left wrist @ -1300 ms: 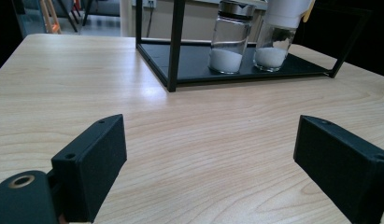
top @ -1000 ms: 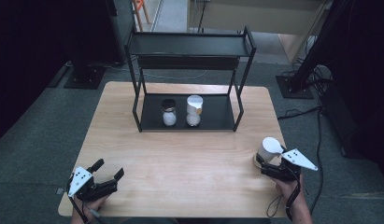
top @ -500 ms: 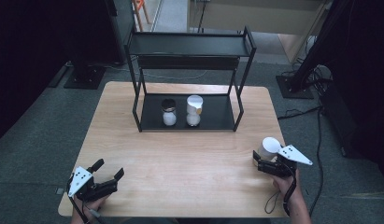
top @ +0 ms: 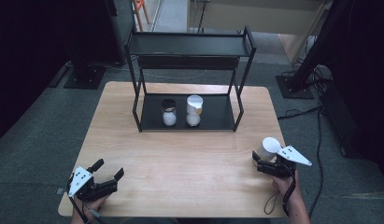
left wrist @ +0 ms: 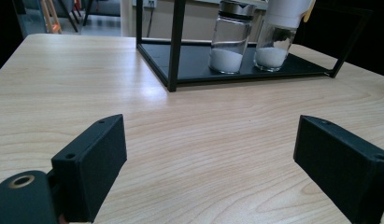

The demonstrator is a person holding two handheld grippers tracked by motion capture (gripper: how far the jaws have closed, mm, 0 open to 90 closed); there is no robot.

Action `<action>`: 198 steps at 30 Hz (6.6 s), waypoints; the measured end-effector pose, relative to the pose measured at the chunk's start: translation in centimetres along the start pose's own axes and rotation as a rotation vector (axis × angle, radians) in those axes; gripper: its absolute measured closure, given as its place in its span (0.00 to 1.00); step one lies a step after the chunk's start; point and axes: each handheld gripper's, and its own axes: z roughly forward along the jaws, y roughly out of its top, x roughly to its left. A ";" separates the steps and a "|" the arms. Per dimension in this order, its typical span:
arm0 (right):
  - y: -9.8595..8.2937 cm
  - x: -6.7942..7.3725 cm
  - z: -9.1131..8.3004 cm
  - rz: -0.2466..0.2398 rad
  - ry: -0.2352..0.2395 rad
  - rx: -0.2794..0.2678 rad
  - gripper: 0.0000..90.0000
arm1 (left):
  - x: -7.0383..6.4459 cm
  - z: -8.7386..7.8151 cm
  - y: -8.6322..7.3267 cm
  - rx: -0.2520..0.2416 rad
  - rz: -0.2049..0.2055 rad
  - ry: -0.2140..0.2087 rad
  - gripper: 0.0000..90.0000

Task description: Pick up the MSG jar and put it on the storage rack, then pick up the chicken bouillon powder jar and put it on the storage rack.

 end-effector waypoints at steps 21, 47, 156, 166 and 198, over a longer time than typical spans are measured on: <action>0.0 -0.7 0.0 0.001 -0.020 0.013 0.33 | 0.0 0.0 0.0 0.002 0.000 0.002 0.11; 3.3 1.9 0.6 0.000 -0.032 0.014 0.33 | 0.0 0.0 0.0 0.002 -0.001 0.000 0.11; 9.6 9.4 12.5 0.012 -0.018 0.053 0.33 | 0.1 -0.1 0.0 -0.006 0.001 -0.022 0.11; 10.0 9.4 13.3 0.015 -0.024 0.054 0.34 | 0.1 -0.1 0.0 -0.005 0.001 -0.023 0.11; 10.2 8.2 16.6 0.045 -0.113 0.064 0.33 | 0.1 -0.1 0.0 -0.007 -0.002 -0.021 0.11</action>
